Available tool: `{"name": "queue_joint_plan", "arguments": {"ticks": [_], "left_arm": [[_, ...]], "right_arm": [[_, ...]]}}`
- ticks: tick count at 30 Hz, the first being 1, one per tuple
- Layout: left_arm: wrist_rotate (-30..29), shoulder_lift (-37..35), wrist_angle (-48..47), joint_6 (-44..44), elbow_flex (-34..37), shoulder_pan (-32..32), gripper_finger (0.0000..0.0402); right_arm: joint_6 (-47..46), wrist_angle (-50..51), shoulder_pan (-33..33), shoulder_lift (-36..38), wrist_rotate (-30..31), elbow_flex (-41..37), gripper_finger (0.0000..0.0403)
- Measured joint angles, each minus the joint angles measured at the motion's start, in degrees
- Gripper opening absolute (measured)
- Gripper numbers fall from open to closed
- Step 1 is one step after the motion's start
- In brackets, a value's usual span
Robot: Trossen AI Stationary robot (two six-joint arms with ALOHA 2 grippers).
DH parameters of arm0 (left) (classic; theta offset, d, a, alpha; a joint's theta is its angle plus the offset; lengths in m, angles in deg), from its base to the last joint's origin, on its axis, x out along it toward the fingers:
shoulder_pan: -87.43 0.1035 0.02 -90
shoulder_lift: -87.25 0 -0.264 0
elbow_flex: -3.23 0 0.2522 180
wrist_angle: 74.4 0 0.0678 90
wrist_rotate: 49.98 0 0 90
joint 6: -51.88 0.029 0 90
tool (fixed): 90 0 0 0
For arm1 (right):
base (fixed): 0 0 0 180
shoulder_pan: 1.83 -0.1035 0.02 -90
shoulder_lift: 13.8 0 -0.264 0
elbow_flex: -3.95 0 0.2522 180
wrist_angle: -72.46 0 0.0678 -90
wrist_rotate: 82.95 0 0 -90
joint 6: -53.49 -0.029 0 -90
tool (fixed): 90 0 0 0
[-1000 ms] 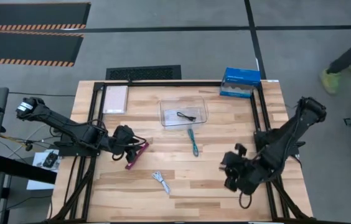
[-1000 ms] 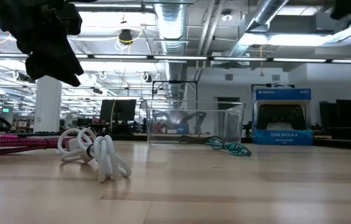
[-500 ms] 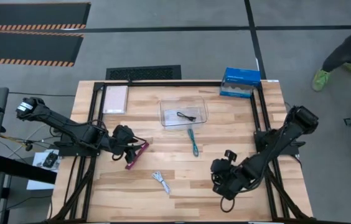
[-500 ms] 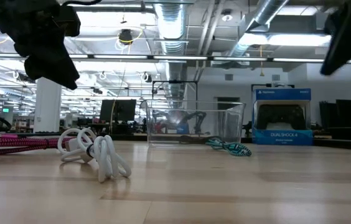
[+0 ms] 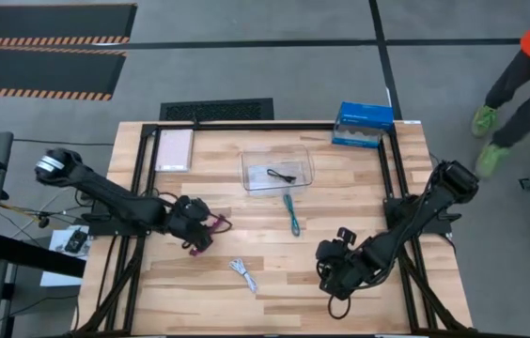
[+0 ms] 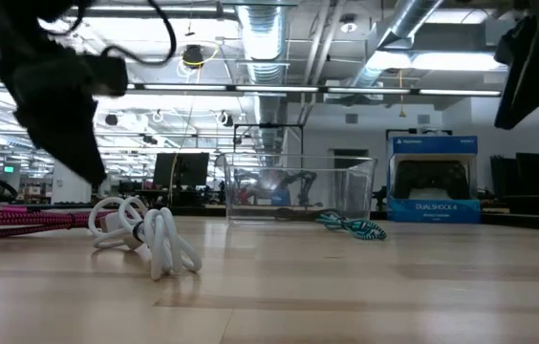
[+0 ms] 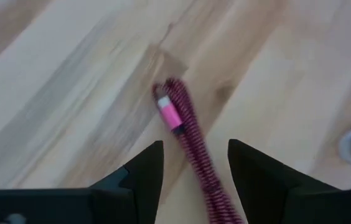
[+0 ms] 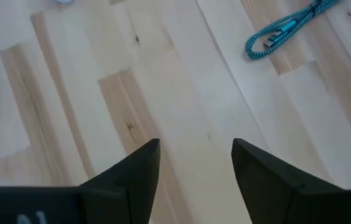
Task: Pick and place USB-C Cables
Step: Put the pink charger cable into the transparent bin
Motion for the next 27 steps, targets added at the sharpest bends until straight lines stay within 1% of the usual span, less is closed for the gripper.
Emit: {"name": "queue_joint_plan", "arguments": {"ticks": [3, 8, 11, 15, 18, 20, 23, 25, 27], "left_arm": [[0.0, 3.2, 0.9, -0.4, 0.0, 0.0, 0.0163], [3.1, 8.1, 3.2, -0.2, 0.0, 0.0, 0.0166], [3.3, 10.8, 4.3, -0.6, 0.0, 0.0, 0.0184], [3.7, 13.5, 5.4, -1.3, -0.2, 0.0, 0.0219], [3.8, 14.4, 5.6, -2.4, -0.3, 0.0, 0.0241], [3.8, 14.5, 5.3, -4.2, -0.3, 0.0, 0.0247], [3.8, 14.5, 5.0, -6.5, -0.3, 0.0, 0.0234], [3.8, 14.5, 4.7, -7.5, -0.3, 0.0, 0.0206], [3.8, 14.5, 4.5, -7.9, -0.2, 0.0, 0.0165]], "right_arm": [[0.1, -0.9, 0.0, 0.1, 0.1, 0.0, 0.0226], [0.1, -1.2, 0.0, 0.1, 0.2, 0.0, 0.0226], [0.1, -1.3, 0.0, 0.1, 0.5, 0.0, 0.0226], [0.0, -1.3, 0.0, 0.1, 0.6, 0.0, 0.0226], [0.0, -1.4, 0.0, 0.1, 0.6, 0.0, 0.0226], [0.0, -1.5, 0.0, 0.1, 0.6, 0.0, 0.0226], [-0.1, -1.6, 0.0, 0.1, 0.6, 0.0, 0.0226], [-0.1, -1.7, 0.0, 0.1, 0.6, 0.0, 0.0226], [-0.2, -1.7, 0.0, 0.1, 0.6, 0.0, 0.0226]]}}
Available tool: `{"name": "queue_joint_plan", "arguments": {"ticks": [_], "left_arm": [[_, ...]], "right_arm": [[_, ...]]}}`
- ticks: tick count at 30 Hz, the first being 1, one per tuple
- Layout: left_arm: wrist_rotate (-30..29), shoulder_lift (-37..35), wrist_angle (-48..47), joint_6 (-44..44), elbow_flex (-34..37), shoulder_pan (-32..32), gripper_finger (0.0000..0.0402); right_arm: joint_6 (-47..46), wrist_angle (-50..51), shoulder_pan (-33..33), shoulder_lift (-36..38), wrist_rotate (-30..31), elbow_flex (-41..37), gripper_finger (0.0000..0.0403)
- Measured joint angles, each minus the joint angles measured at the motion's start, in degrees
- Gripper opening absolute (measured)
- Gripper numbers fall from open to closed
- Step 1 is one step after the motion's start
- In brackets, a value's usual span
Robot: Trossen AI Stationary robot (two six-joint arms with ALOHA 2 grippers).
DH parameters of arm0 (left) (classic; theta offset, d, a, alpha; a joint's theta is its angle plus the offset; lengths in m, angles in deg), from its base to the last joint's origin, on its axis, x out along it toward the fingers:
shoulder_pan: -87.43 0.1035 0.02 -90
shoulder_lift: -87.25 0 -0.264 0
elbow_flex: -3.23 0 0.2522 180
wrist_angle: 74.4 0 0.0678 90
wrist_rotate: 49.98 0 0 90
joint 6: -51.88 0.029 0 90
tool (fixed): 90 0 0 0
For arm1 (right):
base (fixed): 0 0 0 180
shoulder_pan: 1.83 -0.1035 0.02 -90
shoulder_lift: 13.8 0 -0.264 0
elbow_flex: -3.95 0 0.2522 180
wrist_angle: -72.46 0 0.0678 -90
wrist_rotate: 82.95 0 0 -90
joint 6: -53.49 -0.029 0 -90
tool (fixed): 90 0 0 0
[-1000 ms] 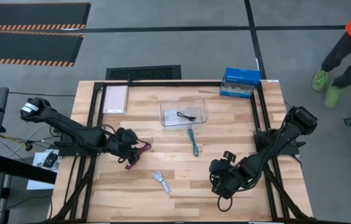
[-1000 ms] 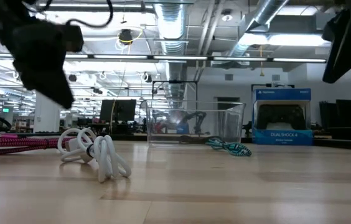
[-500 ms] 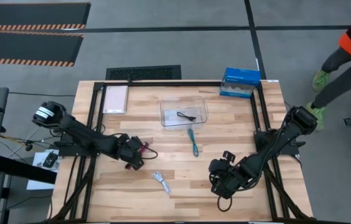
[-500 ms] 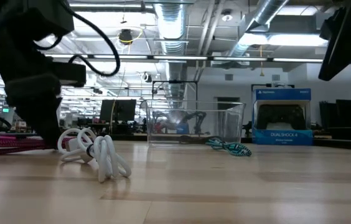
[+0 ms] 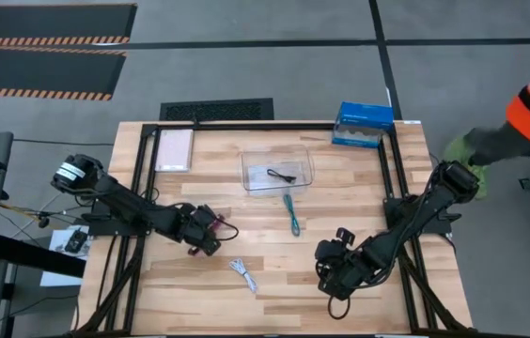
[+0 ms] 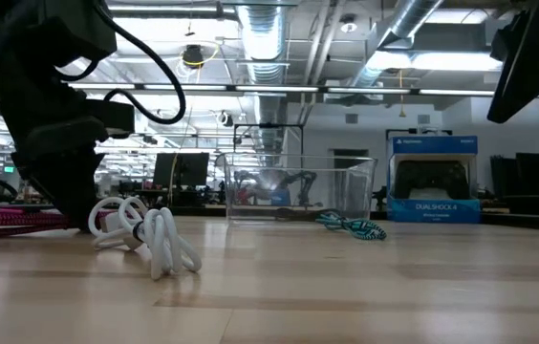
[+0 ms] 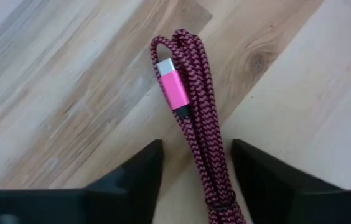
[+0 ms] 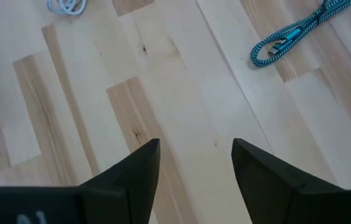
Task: Pick and place USB-C Cables
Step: Put the pink charger cable into the transparent bin
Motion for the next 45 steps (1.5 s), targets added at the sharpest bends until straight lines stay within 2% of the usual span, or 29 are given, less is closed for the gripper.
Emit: {"name": "queue_joint_plan", "arguments": {"ticks": [5, 7, 13, 17, 23, 28, 32, 39, 45], "left_arm": [[0.5, 0.1, 1.3, 0.4, 0.1, 0.0, 0.0041], [0.2, 0.2, 1.4, 1.5, 0.1, 0.0, 0.0015], [-1.1, -1.9, 6.4, 4.9, 0.7, 0.0, 0.0012], [-4.6, -7.7, 14.5, 10.2, 0.4, 0.0, 0.0005], [-10.3, -17.1, 25.1, 21.3, 0.4, 0.1, 0.0007], [-12.7, -22.5, 34.1, 30.3, 0.4, 0.1, 0.0005], [-12.6, -24.3, 42.5, 37.5, 0.4, 0.1, 0.0009], [-8.2, -22.8, 56.3, 47.1, 0.3, 0.0, 0.0006], [-5.7, -20.4, 64.6, 52.6, 0.3, 0.1, 0.0009]], "right_arm": [[0.0, -0.5, 0.0, 0.0, 0.2, 0.0, 0.0226], [0.0, -0.8, 0.0, 0.0, 1.1, 0.0, 0.0226], [0.0, -1.3, 0.6, 0.0, 5.8, 0.0, 0.0226], [1.8, -3.1, 2.4, 0.0, 8.3, 0.0, 0.0226], [14.1, -14.1, 6.5, 1.1, 8.6, 0.0, 0.0226], [27.8, -28.6, 10.7, 3.4, 9.0, 0.1, 0.0226], [39.2, -39.4, 13.5, 5.3, 9.0, 0.1, 0.0226], [54.4, -57.7, 17.7, 6.3, 8.4, 0.1, 0.0226], [58.1, -61.9, 20.2, 6.3, 4.3, 0.1, 0.0226]]}}
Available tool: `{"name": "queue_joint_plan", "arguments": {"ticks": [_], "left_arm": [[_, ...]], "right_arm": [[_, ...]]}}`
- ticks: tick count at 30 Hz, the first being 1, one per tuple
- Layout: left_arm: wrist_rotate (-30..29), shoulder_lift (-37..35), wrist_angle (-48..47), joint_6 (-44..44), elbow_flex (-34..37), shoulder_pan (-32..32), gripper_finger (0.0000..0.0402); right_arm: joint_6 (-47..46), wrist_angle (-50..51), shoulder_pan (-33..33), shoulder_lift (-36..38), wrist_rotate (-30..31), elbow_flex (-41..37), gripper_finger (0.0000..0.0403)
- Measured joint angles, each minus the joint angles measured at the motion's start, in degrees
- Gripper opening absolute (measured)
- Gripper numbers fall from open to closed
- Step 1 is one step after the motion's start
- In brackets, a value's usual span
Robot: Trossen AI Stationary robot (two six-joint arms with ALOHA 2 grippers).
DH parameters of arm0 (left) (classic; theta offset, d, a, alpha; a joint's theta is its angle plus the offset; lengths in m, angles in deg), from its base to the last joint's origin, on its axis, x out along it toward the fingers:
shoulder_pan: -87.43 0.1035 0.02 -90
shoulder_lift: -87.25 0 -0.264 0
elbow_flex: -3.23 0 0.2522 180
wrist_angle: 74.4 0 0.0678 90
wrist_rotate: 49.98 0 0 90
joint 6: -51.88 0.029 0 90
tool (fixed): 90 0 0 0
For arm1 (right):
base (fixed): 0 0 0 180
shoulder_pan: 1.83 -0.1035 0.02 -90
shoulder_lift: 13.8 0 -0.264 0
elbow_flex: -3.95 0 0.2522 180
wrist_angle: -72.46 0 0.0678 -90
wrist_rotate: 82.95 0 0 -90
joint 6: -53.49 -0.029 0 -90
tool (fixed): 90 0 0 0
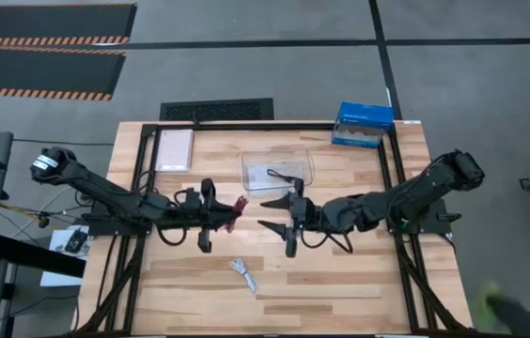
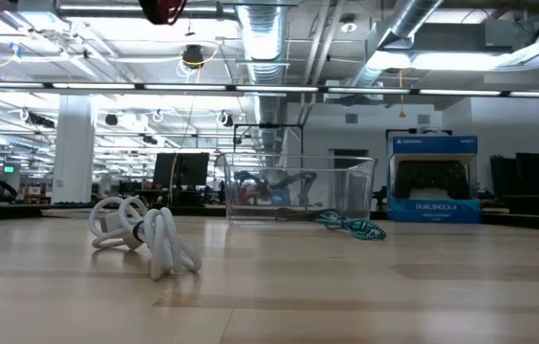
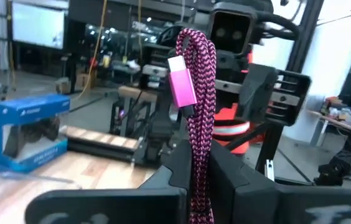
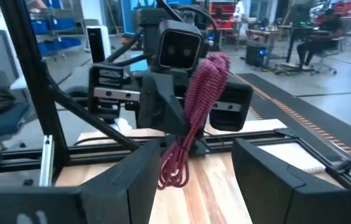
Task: Pick and place USB-C Cables
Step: Put the pink charger cable into the transparent bin
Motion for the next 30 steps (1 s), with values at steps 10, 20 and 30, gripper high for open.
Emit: {"name": "queue_joint_plan", "arguments": {"ticks": [10, 20, 30], "left_arm": [[1.6, 4.7, 8.6, 2.0, 0.0, 0.7, 0.0010], [2.7, 11.0, 18.8, 3.0, 0.0, 2.6, 0.0010], [4.8, 16.0, 20.3, 3.1, -3.4, 4.9, 0.0010]], "right_arm": [[0.0, -3.0, 2.8, 0.0, -5.2, 0.0, 0.0226], [0.0, -4.4, 3.9, 0.0, -7.7, 0.0, 0.0226], [-0.2, -5.2, 4.3, -1.8, -7.7, 0.0, 0.0226]]}}
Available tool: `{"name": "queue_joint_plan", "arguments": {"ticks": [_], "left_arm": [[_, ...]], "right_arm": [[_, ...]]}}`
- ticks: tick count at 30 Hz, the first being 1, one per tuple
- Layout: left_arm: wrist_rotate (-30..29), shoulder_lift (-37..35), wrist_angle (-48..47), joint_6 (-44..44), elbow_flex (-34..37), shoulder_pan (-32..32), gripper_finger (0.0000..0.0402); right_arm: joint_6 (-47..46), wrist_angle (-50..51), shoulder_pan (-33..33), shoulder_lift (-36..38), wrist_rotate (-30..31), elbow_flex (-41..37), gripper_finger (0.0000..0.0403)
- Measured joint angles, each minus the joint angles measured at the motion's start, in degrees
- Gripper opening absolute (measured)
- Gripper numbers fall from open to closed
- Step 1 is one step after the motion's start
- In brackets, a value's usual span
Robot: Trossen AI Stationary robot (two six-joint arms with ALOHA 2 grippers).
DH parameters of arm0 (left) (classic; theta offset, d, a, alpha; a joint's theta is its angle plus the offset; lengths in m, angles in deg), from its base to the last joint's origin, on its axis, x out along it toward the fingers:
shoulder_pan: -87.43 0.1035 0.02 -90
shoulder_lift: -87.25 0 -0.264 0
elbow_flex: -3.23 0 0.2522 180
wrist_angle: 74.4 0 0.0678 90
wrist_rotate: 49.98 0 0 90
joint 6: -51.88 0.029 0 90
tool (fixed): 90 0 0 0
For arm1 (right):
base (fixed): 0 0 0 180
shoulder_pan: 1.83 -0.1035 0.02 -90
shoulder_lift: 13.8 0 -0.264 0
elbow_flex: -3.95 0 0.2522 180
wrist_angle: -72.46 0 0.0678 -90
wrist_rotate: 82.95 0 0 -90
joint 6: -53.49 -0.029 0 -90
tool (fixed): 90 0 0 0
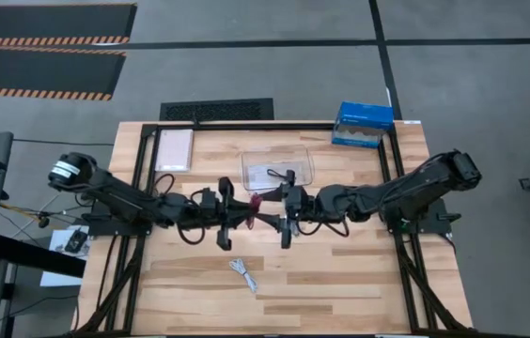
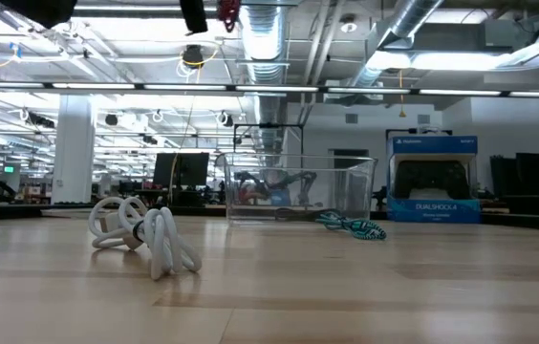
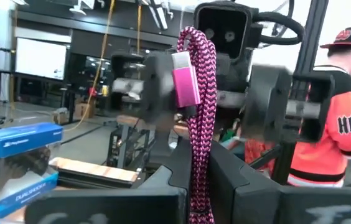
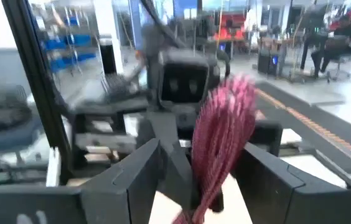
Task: Pick and place USB-C Cables
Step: Put the pink charger cable into the transparent bin
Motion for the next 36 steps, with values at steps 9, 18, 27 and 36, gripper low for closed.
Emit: {"name": "queue_joint_plan", "arguments": {"ticks": [9, 18, 27, 36], "left_arm": [[-0.1, 3.3, -0.4, 1.4, -2.3, 0.0, 0.0010], [-1.2, 3.2, -0.4, 2.2, -2.3, 0.0, 0.0010], [-1.2, 3.2, -1.2, 2.4, -2.3, 0.0, 0.0010], [-4.0, 3.1, -6.1, 2.0, -2.4, -0.3, 0.0063]], "right_arm": [[0.0, 0.3, 0.1, 0.0, 0.1, 0.0, 0.0198], [0.1, 0.4, 0.1, 0.0, 0.3, 0.0, 0.0101], [-1.4, 1.7, 0.2, 0.1, 0.8, 0.0, 0.0020], [-1.9, 3.4, 0.3, 0.1, 4.6, -0.1, 0.0014]]}}
